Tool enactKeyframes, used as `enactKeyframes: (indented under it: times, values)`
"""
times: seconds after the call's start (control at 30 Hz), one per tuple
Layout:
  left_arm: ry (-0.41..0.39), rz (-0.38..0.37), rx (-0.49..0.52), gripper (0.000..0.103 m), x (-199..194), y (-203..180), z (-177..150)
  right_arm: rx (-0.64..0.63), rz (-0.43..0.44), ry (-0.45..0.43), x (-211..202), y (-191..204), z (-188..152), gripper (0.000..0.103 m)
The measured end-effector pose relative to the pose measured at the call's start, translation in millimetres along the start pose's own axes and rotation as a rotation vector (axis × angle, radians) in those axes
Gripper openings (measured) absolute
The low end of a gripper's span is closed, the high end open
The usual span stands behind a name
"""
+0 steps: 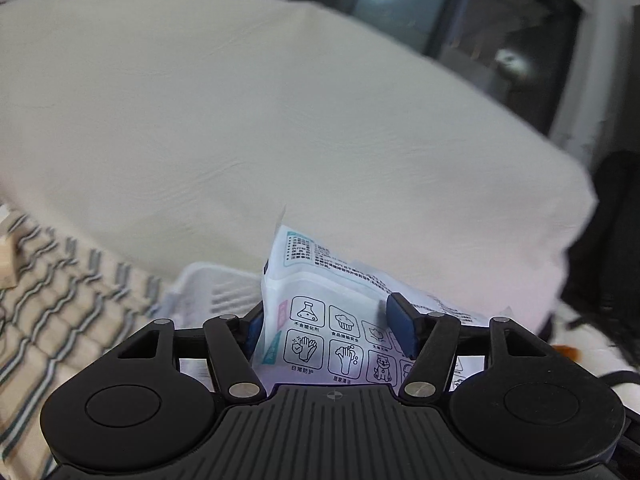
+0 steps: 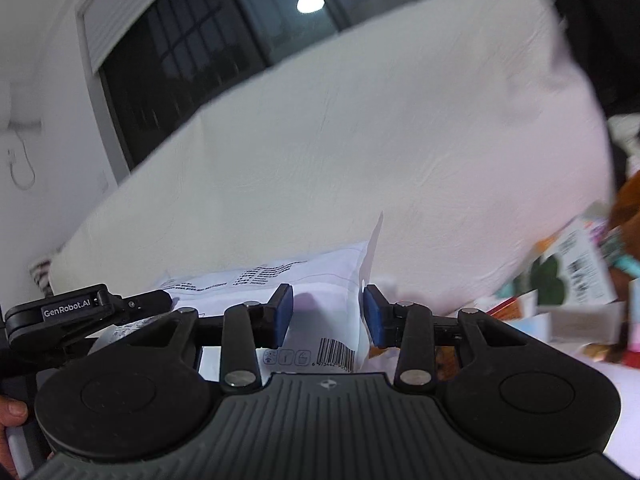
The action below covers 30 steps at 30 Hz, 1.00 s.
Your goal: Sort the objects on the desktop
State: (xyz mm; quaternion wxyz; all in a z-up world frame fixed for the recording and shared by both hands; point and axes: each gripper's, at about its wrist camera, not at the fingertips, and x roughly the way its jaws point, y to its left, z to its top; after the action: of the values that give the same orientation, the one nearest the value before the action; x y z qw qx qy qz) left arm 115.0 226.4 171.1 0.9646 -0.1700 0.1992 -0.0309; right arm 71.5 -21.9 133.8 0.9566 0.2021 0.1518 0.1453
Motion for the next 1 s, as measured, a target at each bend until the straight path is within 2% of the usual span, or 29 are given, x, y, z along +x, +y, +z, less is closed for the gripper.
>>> enactKeyframes:
  times: [0.2, 0.23, 0.27, 0.3, 0.37, 0.43, 0.57, 0.67, 0.7, 0.77, 0.83, 0.87, 0.93, 1.0]
  values:
    - [0.117, 0.085, -0.090, 0.065, 52.4, 52.0, -26.0, -0.044, -0.021, 0.120, 52.3, -9.5, -30.0, 0.044]
    - [0.135, 0.094, -0.097, 0.070, 58.5, 56.7, -30.7, -0.054, -0.031, 0.140, 57.6, -12.3, -34.3, 0.044]
    - [0.144, 0.103, -0.099, 0.071, 63.0, 59.8, -34.2, -0.066, -0.033, 0.142, 60.4, -12.9, -38.4, 0.043]
    - [0.135, 0.117, -0.073, 0.066, 64.0, 59.2, -36.7, -0.090, -0.022, 0.126, 58.2, -12.8, -41.9, 0.043]
    - [0.141, 0.137, -0.016, 0.066, 66.6, 53.8, -39.3, -0.125, -0.015, 0.129, 57.6, -5.4, -46.0, 0.043]
    - [0.149, 0.146, -0.001, 0.066, 66.6, 51.0, -39.8, -0.137, -0.012, 0.140, 53.8, -2.5, -47.3, 0.044]
    - [0.117, 0.088, -0.025, 0.065, 47.8, 49.5, -37.9, -0.133, 0.014, 0.095, 38.7, 5.7, -36.2, 0.044]
    - [0.111, 0.039, -0.014, 0.066, 34.9, 34.5, -38.6, -0.082, 0.033, 0.051, 7.9, -5.5, -26.3, 0.055]
    - [0.111, 0.015, -0.010, 0.067, 30.6, 26.9, -41.2, -0.060, 0.042, 0.040, -3.4, -12.9, -23.0, 0.060]
    - [0.119, -0.047, 0.014, 0.068, 21.4, 6.7, -50.2, -0.010, 0.045, 0.023, -30.4, -29.6, -20.0, 0.061]
    - [0.131, -0.119, 0.039, 0.073, 13.3, -19.4, -63.3, 0.046, 0.035, 0.016, -56.6, -53.1, -19.8, 0.062]
    - [0.139, -0.159, 0.055, 0.075, 12.0, -34.5, -71.8, 0.074, 0.025, 0.010, -70.4, -65.6, -21.3, 0.063]
    - [0.152, -0.230, 0.093, 0.078, 3.4, -63.1, -90.7, 0.145, -0.002, 0.004, -98.8, -94.0, -25.9, 0.074]
    - [0.167, -0.291, 0.120, 0.082, -1.6, -95.0, -116.4, 0.222, -0.030, 0.002, -123.4, -123.6, -32.8, 0.075]
